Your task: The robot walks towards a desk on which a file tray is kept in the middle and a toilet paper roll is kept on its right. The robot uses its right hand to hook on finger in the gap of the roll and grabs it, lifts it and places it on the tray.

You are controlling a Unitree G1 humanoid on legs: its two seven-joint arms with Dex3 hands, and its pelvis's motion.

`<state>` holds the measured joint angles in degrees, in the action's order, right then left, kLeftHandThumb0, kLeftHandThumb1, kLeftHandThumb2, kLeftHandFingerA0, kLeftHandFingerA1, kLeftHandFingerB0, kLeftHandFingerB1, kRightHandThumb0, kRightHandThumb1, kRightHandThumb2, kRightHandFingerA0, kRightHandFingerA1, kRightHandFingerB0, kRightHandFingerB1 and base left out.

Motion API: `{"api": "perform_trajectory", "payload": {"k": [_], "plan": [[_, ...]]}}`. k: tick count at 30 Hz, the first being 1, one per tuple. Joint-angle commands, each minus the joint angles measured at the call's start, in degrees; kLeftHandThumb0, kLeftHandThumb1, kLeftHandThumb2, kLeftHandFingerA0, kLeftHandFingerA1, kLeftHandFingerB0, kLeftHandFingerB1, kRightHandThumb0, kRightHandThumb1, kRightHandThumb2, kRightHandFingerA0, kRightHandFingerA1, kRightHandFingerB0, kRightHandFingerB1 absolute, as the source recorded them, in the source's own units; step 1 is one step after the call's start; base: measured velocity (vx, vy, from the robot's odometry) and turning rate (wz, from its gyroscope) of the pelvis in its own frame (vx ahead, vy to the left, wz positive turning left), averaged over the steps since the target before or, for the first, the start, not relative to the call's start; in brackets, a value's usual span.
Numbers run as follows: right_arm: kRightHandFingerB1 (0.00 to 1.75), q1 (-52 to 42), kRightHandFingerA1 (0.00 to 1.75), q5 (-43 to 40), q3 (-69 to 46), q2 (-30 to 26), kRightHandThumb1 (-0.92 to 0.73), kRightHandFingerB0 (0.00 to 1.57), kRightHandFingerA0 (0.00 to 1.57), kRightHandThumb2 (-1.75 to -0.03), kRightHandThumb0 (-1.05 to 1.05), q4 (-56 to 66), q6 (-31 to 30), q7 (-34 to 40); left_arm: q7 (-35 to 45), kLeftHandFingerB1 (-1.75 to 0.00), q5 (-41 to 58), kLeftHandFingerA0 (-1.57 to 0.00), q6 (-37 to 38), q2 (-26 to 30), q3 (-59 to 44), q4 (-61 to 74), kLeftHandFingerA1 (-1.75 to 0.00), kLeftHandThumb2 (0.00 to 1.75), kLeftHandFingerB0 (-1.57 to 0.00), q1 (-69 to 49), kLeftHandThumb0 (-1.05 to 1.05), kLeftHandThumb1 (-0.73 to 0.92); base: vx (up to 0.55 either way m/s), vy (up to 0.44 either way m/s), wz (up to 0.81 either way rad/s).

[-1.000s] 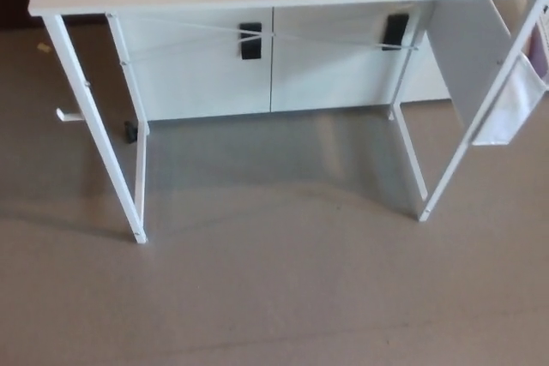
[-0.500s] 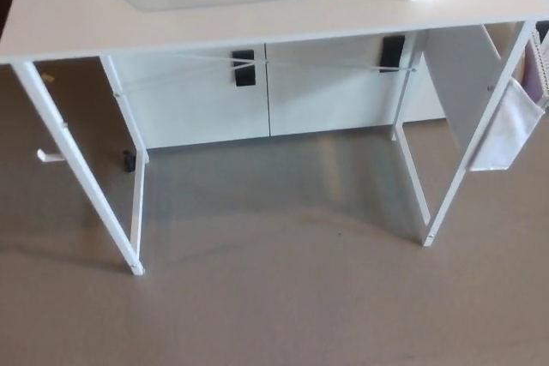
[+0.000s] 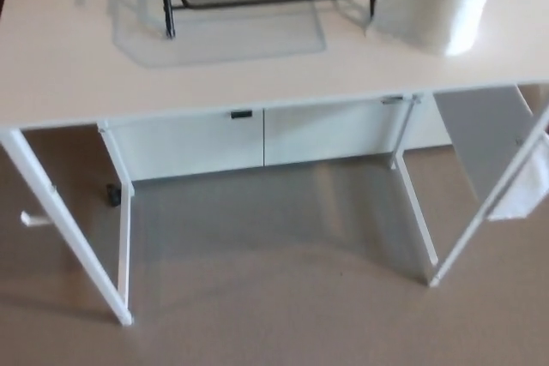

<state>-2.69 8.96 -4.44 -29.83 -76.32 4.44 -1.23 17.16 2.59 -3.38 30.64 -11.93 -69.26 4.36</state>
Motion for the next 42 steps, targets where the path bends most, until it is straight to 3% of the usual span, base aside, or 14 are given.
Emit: {"api": "perform_trajectory", "payload": {"k": [1,16,28,42], "plan": [[0.39,-0.1,0.50,-0.1,-0.2,-0.9,-0.92,0.21,0.34,-0.85,-0.81,-0.1,0.1,0.2,0.0,-1.22,-0.1,-0.47,0.3,0.6,0.0,-0.2,-1.32,1.75,-0.30,-0.1,-0.99,0.69,0.27,0.025,0.10],[0.39,-0.4,0.50,-0.1,-0.2,-0.9,-0.92,0.21,0.34,-0.85,-0.81,-0.1,0.1,0.3,0.0,-1.22,-0.2,-0.47,0.3,0.6,0.1,-0.3,-1.32,1.75,-0.30,-0.1,-0.99,0.69,0.37,-0.073,0.13],[0.39,-0.5,0.50,0.0,-0.1,-0.9,-0.92,0.21,0.34,-0.85,-0.81,-0.1,0.1,0.3,0.0,-1.22,-0.1,-0.47,0.4,0.5,0.1,-0.4,-1.32,1.75,-0.30,-0.5,-0.99,0.69,0.23,0.143,-0.10],[0.39,-0.3,0.50,0.5,0.6,-1.4,-0.92,0.21,0.34,-0.85,-0.81,-0.2,-0.2,0.2,-0.2,-1.22,0.1,-0.47,0.7,-0.1,-0.2,-0.8,-1.32,1.75,-0.30,-1.5,-0.99,0.69,-0.07,-0.137,0.01]]}}
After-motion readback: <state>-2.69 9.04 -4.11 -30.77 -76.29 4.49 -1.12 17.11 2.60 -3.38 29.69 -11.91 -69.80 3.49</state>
